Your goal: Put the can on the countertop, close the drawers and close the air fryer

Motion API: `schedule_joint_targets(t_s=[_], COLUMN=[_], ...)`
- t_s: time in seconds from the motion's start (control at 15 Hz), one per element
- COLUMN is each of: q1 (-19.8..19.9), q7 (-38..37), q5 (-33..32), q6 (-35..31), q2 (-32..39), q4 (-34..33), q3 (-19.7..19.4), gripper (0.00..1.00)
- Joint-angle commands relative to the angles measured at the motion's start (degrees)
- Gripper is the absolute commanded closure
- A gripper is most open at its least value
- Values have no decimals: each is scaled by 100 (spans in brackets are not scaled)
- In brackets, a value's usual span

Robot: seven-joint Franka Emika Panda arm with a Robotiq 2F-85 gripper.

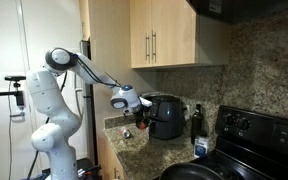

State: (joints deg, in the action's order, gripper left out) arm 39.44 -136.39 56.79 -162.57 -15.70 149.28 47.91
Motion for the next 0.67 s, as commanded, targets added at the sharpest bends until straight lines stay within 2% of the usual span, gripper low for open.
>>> schedule_joint_targets(t_s=[0.0,0.07,0.13,0.2,0.33,0.4,0.47,0.53,0.6], q1=[-938,-955,-214,-149,112,71,-932,-1177,-1644], q7=[-312,-550,-600,-913,-1316,-1260,-1287,-1154,-1094], q5=[-494,-851,-907,-1392,-1973,-2034,-2440,-2532,-2601], q6=[-244,-315,-271,-416,-331,-306,-484,-457,-382], q2=[210,293,340,463,532,629,992,1087,1183], q4=[117,95,-117,-228,-352,-432,-464,-533,-602], q3=[-927,-1032,-405,-420,-320,-365,-1381,-1629,-2087], gripper=[0,0,0,0,0,0,0,0,0])
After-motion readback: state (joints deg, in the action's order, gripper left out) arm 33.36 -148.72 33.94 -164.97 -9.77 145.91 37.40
